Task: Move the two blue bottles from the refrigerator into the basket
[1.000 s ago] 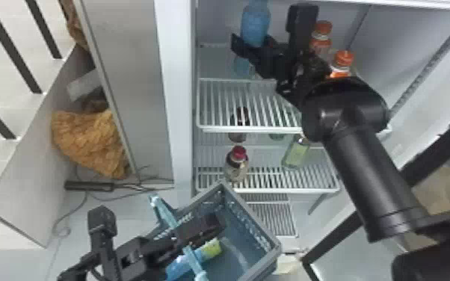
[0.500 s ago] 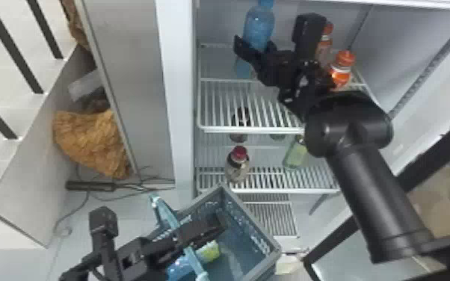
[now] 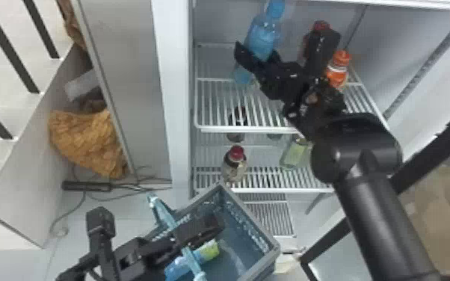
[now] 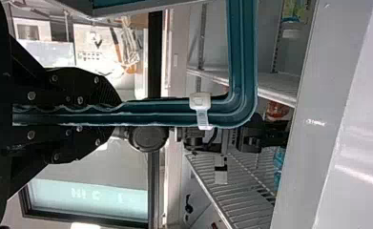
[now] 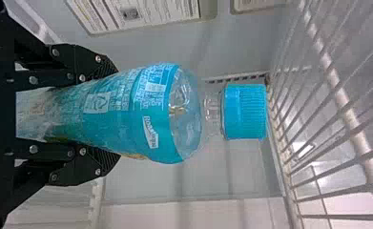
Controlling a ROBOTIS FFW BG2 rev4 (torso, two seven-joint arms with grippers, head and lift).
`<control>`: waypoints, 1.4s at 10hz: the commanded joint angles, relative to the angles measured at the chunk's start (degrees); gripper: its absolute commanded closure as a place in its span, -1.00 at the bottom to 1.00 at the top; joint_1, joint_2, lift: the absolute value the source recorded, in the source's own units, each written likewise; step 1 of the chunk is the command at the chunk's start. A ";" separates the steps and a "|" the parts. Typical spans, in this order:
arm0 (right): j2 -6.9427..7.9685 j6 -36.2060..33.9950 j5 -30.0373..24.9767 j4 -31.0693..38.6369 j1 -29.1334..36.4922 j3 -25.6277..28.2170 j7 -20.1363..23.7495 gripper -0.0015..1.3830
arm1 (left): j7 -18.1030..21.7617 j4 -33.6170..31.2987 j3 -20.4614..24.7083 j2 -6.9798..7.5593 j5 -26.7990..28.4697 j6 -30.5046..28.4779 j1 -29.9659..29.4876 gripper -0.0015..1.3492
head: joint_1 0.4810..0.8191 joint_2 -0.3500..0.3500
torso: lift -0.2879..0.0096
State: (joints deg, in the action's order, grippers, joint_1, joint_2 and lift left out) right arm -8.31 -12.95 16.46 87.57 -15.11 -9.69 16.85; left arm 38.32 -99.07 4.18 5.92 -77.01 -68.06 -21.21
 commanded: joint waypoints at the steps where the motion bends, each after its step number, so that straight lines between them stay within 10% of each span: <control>1: -0.12 0.16 1.25 4.61 3.72 0.32 0.47 0.85 | 0.00 0.00 0.05 -0.03 0.00 0.00 -0.02 0.78 | 0.27 -0.33 | 0.87; 14: -1.79 -16.57 7.77 39.35 32.41 9.01 7.50 0.85 | 0.00 0.00 -0.29 -0.21 0.00 0.14 -0.02 0.78 | 0.27 -0.35 | 0.87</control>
State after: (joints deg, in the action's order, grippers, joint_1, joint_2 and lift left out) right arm -10.06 -28.51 24.14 125.82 16.32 -1.24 24.37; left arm 38.32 -99.07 3.92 5.75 -77.01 -67.85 -21.19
